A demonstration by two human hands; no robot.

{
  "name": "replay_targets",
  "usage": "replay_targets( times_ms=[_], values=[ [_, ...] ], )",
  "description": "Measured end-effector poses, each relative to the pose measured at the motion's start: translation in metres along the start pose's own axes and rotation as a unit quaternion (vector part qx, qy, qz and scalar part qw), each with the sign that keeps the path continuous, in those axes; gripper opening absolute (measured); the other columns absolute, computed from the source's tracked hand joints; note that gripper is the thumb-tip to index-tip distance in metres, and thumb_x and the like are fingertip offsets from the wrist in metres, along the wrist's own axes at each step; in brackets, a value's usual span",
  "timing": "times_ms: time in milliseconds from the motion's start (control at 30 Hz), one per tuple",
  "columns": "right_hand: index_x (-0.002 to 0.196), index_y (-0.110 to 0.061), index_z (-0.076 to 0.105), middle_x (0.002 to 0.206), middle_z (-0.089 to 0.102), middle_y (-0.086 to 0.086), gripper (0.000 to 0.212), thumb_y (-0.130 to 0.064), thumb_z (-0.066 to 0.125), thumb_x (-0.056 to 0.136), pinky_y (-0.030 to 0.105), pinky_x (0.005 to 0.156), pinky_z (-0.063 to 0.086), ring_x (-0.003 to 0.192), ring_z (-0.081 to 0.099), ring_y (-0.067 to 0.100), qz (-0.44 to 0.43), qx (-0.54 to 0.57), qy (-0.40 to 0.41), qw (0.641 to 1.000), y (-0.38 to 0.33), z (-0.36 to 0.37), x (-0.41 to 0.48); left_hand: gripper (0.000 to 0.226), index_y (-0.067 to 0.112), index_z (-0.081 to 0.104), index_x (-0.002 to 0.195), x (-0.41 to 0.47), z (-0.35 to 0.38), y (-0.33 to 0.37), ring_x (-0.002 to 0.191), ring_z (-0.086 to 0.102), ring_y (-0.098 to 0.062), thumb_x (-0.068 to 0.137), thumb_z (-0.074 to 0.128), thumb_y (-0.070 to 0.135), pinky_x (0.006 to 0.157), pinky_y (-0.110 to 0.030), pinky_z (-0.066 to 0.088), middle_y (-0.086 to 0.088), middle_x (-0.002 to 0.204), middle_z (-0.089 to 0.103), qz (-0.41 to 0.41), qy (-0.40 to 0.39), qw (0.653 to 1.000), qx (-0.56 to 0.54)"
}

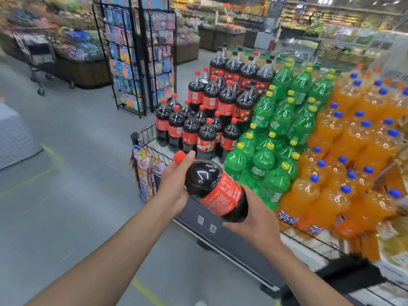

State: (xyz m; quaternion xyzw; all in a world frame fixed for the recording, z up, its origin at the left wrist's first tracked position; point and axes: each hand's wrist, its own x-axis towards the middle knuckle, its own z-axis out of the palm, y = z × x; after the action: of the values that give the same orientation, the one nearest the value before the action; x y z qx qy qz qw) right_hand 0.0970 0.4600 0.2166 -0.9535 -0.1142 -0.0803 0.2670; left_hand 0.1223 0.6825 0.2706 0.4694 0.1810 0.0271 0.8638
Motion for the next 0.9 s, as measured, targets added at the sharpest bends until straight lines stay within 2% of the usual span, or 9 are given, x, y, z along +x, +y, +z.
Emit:
replay_targets(
  times_ms=[67, 167, 267, 367, 500, 633, 700, 800, 900],
  values=[
    [0.145, -0.043, 0.037, 0.131, 0.060, -0.020, 0.110, -0.064, 0.086, 0.048, 0.033, 0.089, 0.054, 0.117, 0.062, 0.010, -0.002, 0.023, -0.004, 1.000, 0.002, 0.012, 0.028, 0.039, 0.007, 0.065, 0.126, 0.022, 0.002, 0.011, 0.108, 0.075, -0.032, 0.094, 0.076, 0.026, 0.092, -0.051, 0.061, -0.017, 0.120, 0.076, 0.012, -0.004, 1.000, 0.000],
    [0.147, -0.044, 0.034, 0.132, 0.058, -0.023, 0.113, -0.063, 0.086, 0.048, 0.036, 0.091, 0.054, 0.119, 0.061, 0.009, -0.006, 0.062, -0.018, 0.998, 0.004, 0.027, 0.071, 0.042, 0.009, 0.065, 0.128, 0.057, 0.008, 0.028, 0.104, 0.076, -0.027, 0.092, 0.077, 0.026, 0.082, -0.044, 0.063, -0.011, 0.115, 0.078, 0.038, -0.001, 0.999, 0.016],
    [0.145, -0.048, 0.034, 0.131, 0.055, -0.029, 0.111, -0.060, 0.089, 0.049, 0.036, 0.092, 0.054, 0.120, 0.059, 0.005, -0.008, 0.118, -0.029, 0.993, 0.003, 0.044, 0.112, 0.021, 0.017, 0.071, 0.113, 0.092, 0.015, 0.045, 0.090, 0.078, -0.018, 0.093, 0.075, 0.023, 0.072, -0.036, 0.061, -0.006, 0.106, 0.080, 0.068, -0.007, 0.997, 0.038],
    [0.143, -0.049, 0.037, 0.129, 0.058, -0.028, 0.108, -0.057, 0.090, 0.049, 0.040, 0.093, 0.055, 0.119, 0.059, 0.003, -0.010, 0.153, -0.042, 0.987, 0.003, 0.062, 0.151, 0.017, 0.024, 0.071, 0.110, 0.124, 0.018, 0.056, 0.092, 0.077, -0.015, 0.094, 0.075, 0.021, 0.080, -0.039, 0.061, -0.003, 0.106, 0.080, 0.077, 0.004, 0.996, 0.053],
    [0.136, -0.049, 0.040, 0.120, 0.062, -0.027, 0.102, -0.054, 0.090, 0.047, 0.038, 0.089, 0.055, 0.112, 0.062, 0.003, 0.013, 0.181, -0.033, 0.983, -0.001, 0.086, 0.192, 0.041, 0.016, 0.069, 0.127, 0.171, 0.019, 0.072, 0.105, 0.076, -0.021, 0.089, 0.080, 0.023, 0.096, -0.049, 0.059, -0.005, 0.118, 0.077, 0.079, 0.005, 0.993, 0.083],
    [0.135, -0.051, 0.038, 0.118, 0.062, -0.028, 0.104, -0.049, 0.093, 0.047, 0.035, 0.089, 0.053, 0.110, 0.060, 0.000, 0.052, 0.196, -0.025, 0.979, -0.006, 0.115, 0.231, 0.024, 0.022, 0.074, 0.114, 0.218, 0.020, 0.081, 0.092, 0.077, -0.011, 0.091, 0.080, 0.022, 0.078, -0.033, 0.062, 0.003, 0.105, 0.080, 0.097, -0.011, 0.986, 0.137],
    [0.131, -0.051, 0.039, 0.113, 0.064, -0.026, 0.101, -0.048, 0.094, 0.046, 0.035, 0.087, 0.054, 0.106, 0.062, 0.002, 0.089, 0.202, -0.017, 0.975, -0.007, 0.132, 0.249, 0.022, 0.025, 0.075, 0.110, 0.247, 0.020, 0.083, 0.093, 0.077, -0.010, 0.089, 0.082, 0.025, 0.077, -0.027, 0.060, 0.005, 0.102, 0.080, 0.123, -0.035, 0.972, 0.195],
    [0.122, -0.047, 0.043, 0.106, 0.067, -0.022, 0.091, -0.047, 0.093, 0.046, 0.038, 0.083, 0.057, 0.099, 0.067, 0.003, 0.152, 0.227, 0.014, 0.962, -0.011, 0.155, 0.273, 0.020, 0.020, 0.077, 0.105, 0.287, 0.027, 0.090, 0.087, 0.075, -0.002, 0.087, 0.084, 0.015, 0.077, -0.014, 0.055, 0.012, 0.094, 0.081, 0.162, -0.103, 0.942, 0.274],
    [0.121, -0.042, 0.049, 0.106, 0.070, -0.017, 0.084, -0.036, 0.095, 0.050, 0.034, 0.082, 0.057, 0.095, 0.068, 0.001, 0.205, 0.272, 0.060, 0.938, -0.015, 0.176, 0.297, 0.018, 0.032, 0.079, 0.093, 0.331, 0.038, 0.091, 0.095, 0.075, -0.005, 0.083, 0.087, 0.020, 0.089, -0.021, 0.056, 0.015, 0.096, 0.080, 0.190, -0.182, 0.901, 0.345]
  ],
)
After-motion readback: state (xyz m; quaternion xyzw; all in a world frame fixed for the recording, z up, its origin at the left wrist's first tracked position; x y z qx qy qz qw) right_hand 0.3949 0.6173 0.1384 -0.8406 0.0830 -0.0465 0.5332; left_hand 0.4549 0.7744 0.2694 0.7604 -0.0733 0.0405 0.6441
